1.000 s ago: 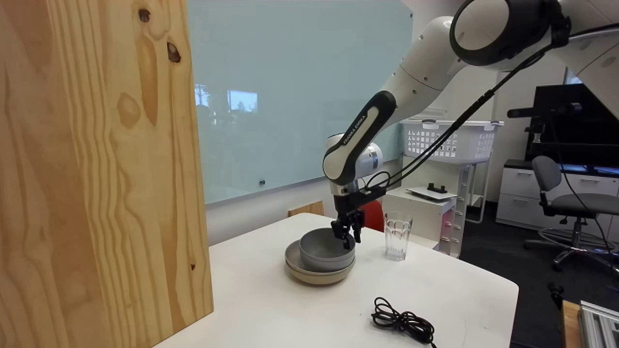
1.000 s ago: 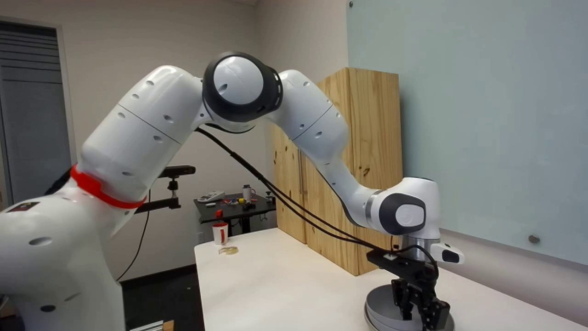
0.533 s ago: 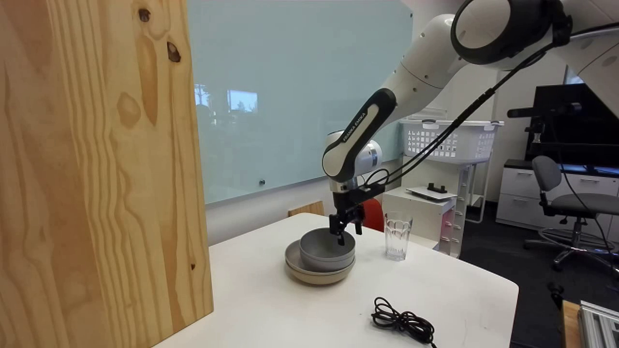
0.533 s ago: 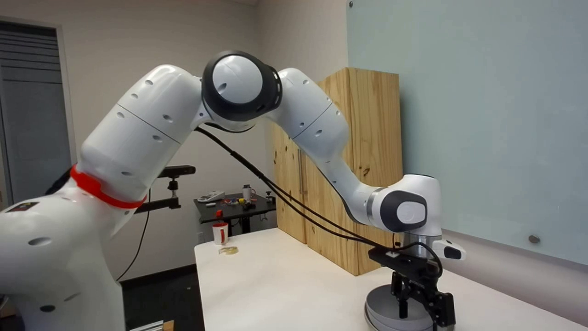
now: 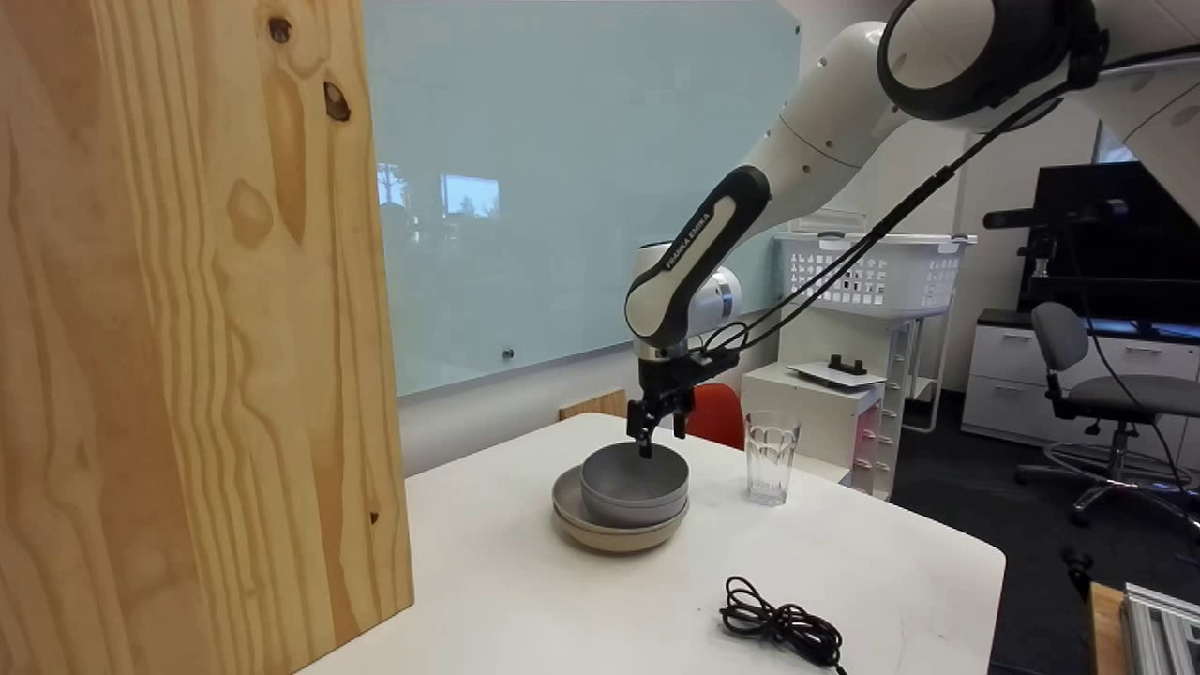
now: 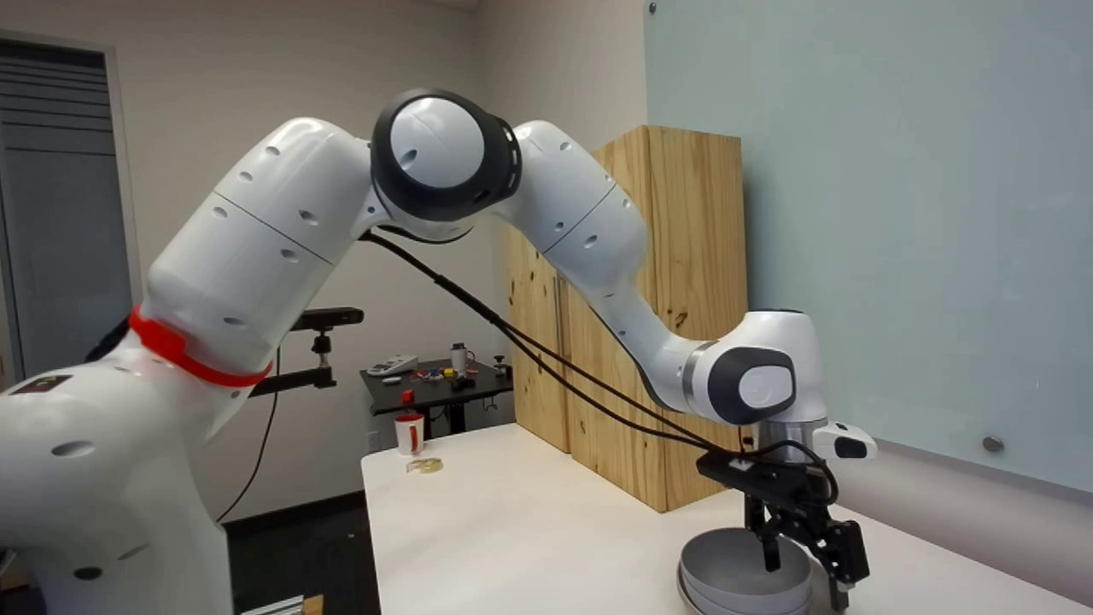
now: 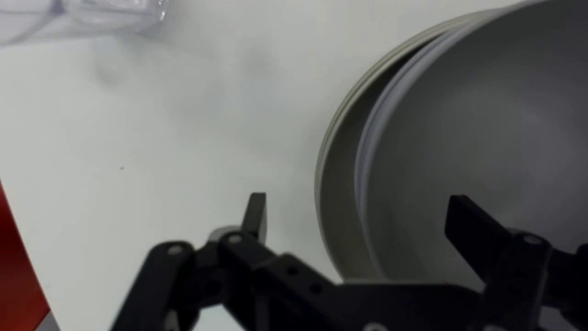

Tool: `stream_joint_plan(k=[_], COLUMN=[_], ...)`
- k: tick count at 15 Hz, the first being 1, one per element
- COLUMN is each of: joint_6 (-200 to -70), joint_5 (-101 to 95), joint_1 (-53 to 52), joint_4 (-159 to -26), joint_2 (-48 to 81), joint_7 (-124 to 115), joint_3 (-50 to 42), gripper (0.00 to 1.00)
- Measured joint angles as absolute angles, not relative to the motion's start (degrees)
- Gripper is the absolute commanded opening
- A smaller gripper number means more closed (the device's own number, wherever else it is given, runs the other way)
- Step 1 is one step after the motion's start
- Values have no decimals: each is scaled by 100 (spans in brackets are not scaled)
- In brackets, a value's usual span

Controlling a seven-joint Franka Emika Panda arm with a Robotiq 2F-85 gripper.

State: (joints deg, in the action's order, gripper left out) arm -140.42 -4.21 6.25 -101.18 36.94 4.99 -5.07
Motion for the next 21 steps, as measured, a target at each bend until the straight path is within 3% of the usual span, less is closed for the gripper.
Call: stream_joint_plan(k=[1, 11, 21], joint_6=[-14141, -14233, -14086], joint_5=[-421, -382, -346], joint_1=[625, 633, 651], joint_4=[-10119, -10119, -10118], joint_2=[3693, 3654, 3521], joint_7=[499, 491, 479], joint_3=[-507, -499, -453], gripper=[74, 0, 1])
